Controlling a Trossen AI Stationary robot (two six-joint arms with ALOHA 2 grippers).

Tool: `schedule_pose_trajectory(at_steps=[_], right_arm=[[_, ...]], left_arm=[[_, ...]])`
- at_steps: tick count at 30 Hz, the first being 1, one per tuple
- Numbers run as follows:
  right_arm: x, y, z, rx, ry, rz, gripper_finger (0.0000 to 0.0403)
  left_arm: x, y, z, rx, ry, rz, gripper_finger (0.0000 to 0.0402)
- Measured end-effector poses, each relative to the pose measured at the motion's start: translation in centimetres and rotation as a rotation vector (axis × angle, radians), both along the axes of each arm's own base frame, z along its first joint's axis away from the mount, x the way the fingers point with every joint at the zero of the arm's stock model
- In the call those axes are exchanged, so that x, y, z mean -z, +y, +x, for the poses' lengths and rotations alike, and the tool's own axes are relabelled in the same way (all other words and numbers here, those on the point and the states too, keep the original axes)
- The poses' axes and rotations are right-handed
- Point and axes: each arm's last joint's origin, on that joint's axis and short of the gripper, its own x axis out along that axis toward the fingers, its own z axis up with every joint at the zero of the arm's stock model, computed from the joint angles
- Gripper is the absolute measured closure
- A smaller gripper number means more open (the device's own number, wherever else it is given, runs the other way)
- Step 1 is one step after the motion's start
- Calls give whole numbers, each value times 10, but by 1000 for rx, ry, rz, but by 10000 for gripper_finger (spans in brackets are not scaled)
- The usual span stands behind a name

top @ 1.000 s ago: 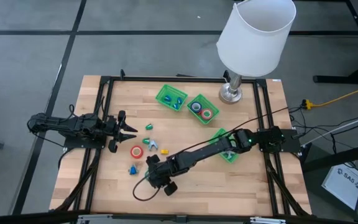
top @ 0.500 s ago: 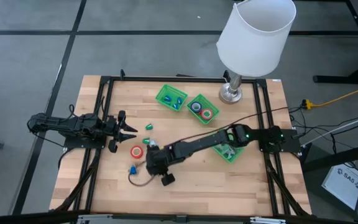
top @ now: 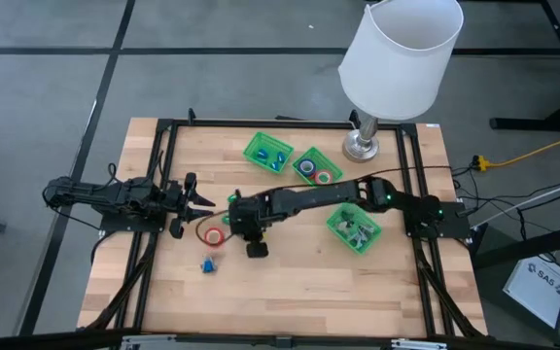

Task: Pick and place Stapler, Stapler remover, tape
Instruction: Put the green tape into the middle basket

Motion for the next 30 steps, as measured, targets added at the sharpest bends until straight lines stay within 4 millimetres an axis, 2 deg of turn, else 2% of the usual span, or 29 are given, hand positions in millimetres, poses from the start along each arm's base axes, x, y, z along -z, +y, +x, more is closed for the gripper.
schedule_pose_trajectory(at_steps=[6, 13, 22, 27, 30], right_arm=[[-2, -18, -8, 71, 102, 5, 354], [-9, -35, -10, 117, 117, 10, 353], [-61, -76, -25, 107, 37, -28, 354], [-91, -99, -47, 91, 17, -62, 354], [-103, -110, -70, 70, 14, -88, 354]], left_arm=[[0, 0, 0, 0, 1, 0, 295], [0, 0, 0, 0, 0, 0, 295], [0, 0, 0, 0, 0, 0, 295], [0, 0, 0, 0, 1, 0, 295], [0, 0, 0, 0, 1, 0, 295]])
